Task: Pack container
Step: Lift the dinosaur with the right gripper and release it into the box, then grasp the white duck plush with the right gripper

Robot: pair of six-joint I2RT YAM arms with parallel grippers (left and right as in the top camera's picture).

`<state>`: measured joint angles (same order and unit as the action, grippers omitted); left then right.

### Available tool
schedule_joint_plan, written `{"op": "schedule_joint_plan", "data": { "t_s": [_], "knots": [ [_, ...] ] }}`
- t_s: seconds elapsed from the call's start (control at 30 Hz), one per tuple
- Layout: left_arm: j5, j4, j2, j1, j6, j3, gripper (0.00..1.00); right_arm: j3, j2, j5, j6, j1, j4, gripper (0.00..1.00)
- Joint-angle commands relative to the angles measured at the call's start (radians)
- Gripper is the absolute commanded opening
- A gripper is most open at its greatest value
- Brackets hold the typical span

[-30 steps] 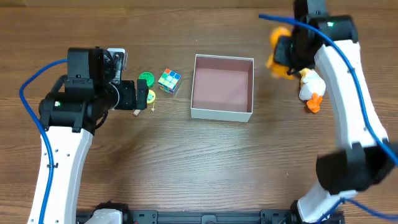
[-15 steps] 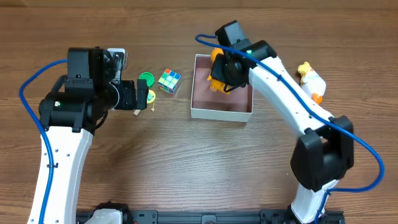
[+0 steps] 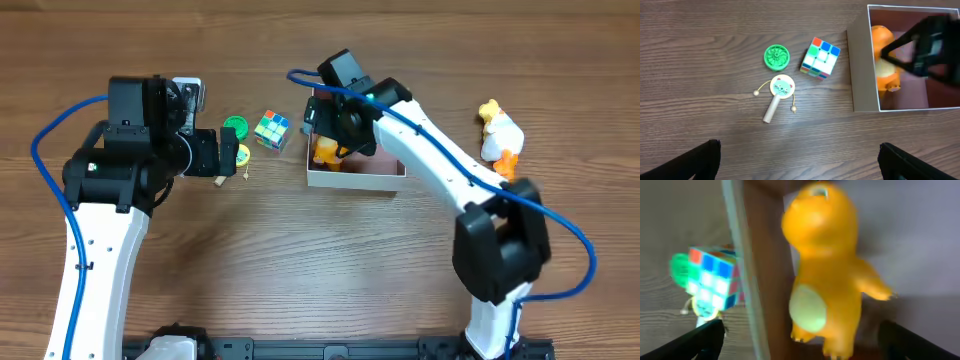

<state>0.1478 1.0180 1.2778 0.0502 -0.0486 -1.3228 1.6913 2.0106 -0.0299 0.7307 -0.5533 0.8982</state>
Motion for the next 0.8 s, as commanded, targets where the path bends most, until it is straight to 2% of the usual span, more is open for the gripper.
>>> {"op": "schedule_joint_plan", "data": {
  "t_s": [0.0, 0.1, 0.17, 0.23, 0.33, 0.5, 0.67, 0.7, 0.73, 0.77],
  "knots": [
    [-0.002, -0.001, 0.003, -0.006, 0.019, -0.023, 1.0, 0.038, -0.238, 0.101, -0.144, 0.029, 0.027, 1.0],
    [-0.002, -0.001, 0.003, -0.006, 0.019, -0.024, 1.0, 0.053, -0.394, 0.18, -0.254, 0.163, 0.15, 1.0],
    [-0.002, -0.001, 0.003, -0.006, 0.019, -0.024, 1.0, 0.051, -0.422, 0.233, -0.278, 0.322, 0.235, 1.0],
    [-0.002, -0.001, 0.003, -0.006, 0.019, -0.024, 1.0, 0.015, -0.392, 0.201, -0.303, 0.52, 0.267, 1.0],
    [-0.002, -0.001, 0.003, -0.006, 0.019, -0.023, 1.0, -0.055, -0.284, 0.117, -0.343, 0.669, 0.198, 1.0],
    [-0.002, -0.001, 0.003, -0.006, 0.019, -0.024, 1.0, -0.069, -0.043, 0.118, -0.411, 0.709, 0.145, 1.0],
    [-0.002, -0.001, 0.003, -0.006, 0.019, -0.024, 1.0, -0.069, 0.088, 0.126, -0.424, 0.712, 0.126, 1.0],
    [-0.002, -0.001, 0.003, -0.006, 0.019, -0.023, 1.0, -0.069, 0.115, 0.138, -0.424, 0.712, 0.126, 0.92],
    [-0.002, -0.001, 0.003, -0.006, 0.019, -0.024, 1.0, -0.069, 0.127, 0.141, -0.423, 0.712, 0.126, 0.79],
    [-0.002, -0.001, 0.003, -0.006, 0.019, -0.023, 1.0, -0.069, 0.129, 0.14, -0.42, 0.712, 0.124, 0.6]
  ]
}}
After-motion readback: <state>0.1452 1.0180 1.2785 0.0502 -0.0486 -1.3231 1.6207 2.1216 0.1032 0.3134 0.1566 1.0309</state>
